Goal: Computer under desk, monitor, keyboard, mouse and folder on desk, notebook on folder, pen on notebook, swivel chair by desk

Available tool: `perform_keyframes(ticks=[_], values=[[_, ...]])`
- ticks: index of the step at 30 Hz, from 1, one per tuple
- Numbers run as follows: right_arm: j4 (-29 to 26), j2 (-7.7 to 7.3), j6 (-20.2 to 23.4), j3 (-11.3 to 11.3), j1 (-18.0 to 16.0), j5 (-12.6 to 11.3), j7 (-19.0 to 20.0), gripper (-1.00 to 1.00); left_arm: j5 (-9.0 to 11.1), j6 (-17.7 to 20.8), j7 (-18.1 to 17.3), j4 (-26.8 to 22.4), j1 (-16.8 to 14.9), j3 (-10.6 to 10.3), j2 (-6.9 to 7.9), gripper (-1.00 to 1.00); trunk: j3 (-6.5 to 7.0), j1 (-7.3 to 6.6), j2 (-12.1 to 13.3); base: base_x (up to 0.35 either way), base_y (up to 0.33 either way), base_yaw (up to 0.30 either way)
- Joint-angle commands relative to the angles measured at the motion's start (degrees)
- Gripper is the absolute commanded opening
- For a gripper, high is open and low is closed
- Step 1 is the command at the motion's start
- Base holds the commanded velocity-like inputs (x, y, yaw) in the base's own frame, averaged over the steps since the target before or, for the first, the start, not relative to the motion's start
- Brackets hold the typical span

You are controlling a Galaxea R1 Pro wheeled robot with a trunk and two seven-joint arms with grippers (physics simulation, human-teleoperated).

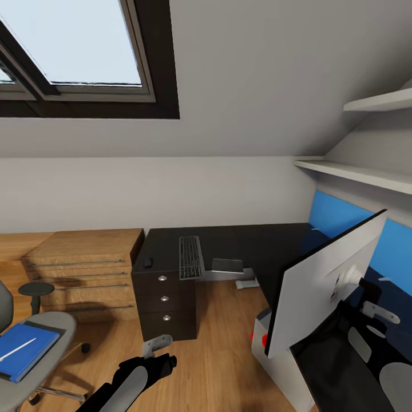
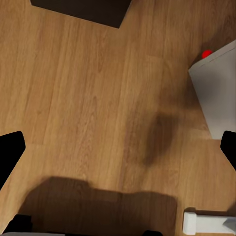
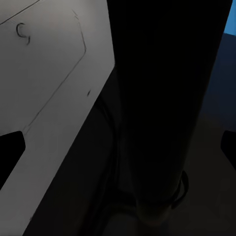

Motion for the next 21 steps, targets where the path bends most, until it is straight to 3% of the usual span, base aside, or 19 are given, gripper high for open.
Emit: perform_keyframes(ticks=[1,17,21], values=[[0.03,0.0,-0.29,0.07,-0.05,-0.6,-0.01,1.0,0.38,0.01,0.45,-0.09,-0.07,-0.15,0.05,1.0,-0.28,0.24,-0.49,0.0,0.0,0.0],[0.31,-0.29,-0.33,0.12,-0.05,-0.3,-0.02,1.0,0.3,-0.06,0.35,-0.15,-0.07,-0.15,0.13,1.0,-3.15,3.75,-6.91,0.0,0.0,0.0],[0.44,-1.81,-0.33,0.14,-0.05,-0.25,-0.07,1.0,0.26,-0.07,0.36,-0.29,-0.07,-0.15,0.23,1.0,-3.87,4.63,-8.51,0.0,0.0,0.0]])
